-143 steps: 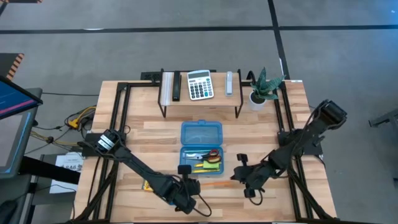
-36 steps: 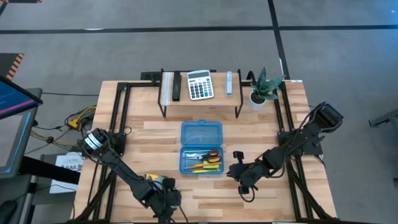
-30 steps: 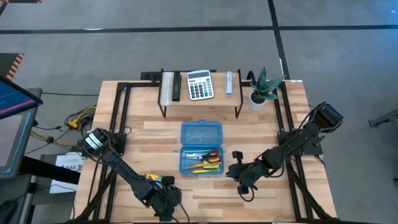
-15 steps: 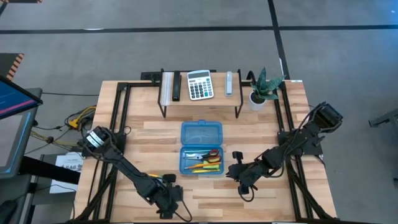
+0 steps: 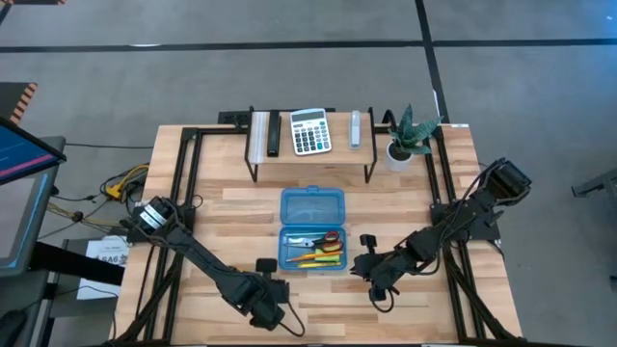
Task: Pack school essentials
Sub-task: Put the blue eraser into the blue supply box
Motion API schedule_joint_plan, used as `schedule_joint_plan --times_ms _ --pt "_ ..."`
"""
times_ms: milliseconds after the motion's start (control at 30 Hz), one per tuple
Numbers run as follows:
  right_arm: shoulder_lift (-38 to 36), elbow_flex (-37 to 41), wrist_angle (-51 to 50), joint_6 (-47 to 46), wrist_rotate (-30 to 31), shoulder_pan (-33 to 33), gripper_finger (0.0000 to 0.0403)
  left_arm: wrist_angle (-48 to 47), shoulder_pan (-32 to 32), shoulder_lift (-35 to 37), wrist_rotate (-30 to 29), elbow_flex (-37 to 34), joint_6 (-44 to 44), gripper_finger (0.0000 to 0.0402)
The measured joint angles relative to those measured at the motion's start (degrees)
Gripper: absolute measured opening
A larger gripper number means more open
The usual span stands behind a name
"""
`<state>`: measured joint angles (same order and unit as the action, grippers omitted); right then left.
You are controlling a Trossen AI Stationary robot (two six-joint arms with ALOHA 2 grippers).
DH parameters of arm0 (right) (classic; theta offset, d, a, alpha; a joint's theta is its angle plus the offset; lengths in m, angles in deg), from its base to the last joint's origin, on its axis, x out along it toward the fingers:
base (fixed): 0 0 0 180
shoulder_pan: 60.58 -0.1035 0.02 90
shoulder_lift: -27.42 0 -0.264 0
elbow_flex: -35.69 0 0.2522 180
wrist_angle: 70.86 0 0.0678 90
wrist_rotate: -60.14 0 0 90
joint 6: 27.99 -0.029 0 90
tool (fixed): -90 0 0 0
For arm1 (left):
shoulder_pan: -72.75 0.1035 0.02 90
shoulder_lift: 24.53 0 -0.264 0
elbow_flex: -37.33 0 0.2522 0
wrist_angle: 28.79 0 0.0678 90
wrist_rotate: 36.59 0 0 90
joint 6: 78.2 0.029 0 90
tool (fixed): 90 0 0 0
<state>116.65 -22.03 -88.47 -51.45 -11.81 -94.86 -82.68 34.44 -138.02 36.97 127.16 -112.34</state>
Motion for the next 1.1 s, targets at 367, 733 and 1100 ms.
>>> schedule_joint_plan --times_ms 367,733,1100 --pt "0.0 0.0 0.0 0.0 0.0 0.0 0.0052 -0.8 1.5 0.1 0.3 0.2 2.0 0.0001" --pt "0.0 0.0 0.0 0.0 0.0 0.0 0.0052 -2.9 3.3 0.3 2.0 0.3 4.1 0.0" --pt "0.0 0.0 0.0 0.0 0.0 0.0 0.0052 -3.6 4.2 4.1 1.4 0.3 6.1 0.0"
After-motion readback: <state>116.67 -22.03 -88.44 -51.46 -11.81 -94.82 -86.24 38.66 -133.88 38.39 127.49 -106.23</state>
